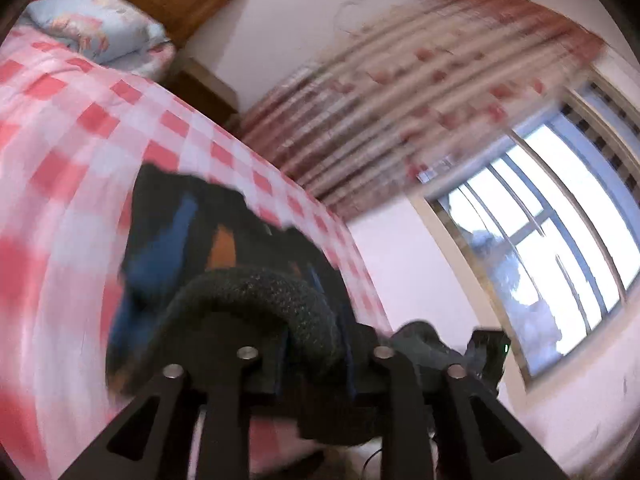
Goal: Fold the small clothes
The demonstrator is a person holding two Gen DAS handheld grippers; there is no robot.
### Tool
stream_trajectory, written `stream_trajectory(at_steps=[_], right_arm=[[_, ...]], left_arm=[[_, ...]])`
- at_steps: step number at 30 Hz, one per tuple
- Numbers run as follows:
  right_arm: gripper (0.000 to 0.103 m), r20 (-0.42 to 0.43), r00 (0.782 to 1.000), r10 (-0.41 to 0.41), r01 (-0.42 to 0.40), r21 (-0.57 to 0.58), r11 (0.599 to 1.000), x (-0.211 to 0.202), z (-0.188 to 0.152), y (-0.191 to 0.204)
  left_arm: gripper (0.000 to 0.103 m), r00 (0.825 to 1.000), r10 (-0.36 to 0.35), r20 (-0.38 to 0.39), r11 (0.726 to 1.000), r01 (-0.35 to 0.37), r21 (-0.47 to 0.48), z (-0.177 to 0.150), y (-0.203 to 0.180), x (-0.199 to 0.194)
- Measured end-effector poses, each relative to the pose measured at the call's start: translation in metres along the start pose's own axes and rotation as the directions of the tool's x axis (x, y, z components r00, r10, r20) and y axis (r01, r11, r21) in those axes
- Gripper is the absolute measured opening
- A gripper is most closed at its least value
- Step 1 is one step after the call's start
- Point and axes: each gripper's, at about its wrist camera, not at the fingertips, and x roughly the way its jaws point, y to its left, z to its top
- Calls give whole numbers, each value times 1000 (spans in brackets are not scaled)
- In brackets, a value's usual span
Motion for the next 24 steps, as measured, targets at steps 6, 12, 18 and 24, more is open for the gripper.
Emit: stream_trajectory(at_steps=[6, 12, 18, 24], right_arm=[[103, -9, 979, -206, 206, 95, 974, 56, 26, -42], [103, -58, 944, -324, 323, -23, 946, 55, 8, -59], [103, -88, 928, -362, 333, -241, 912, 82, 36, -46], [103, -187, 880, -437, 356, -350, 866, 139, 67, -63]], left_arm=[[31, 981, 183, -63, 974, -189, -122, 33, 45, 56], [31, 969, 248, -19, 966, -249, -70, 19, 62, 41], [32, 930, 368, 17, 926, -368, 90, 39, 49, 38], [32, 913, 406, -45, 906, -396, 148, 44, 57, 47]])
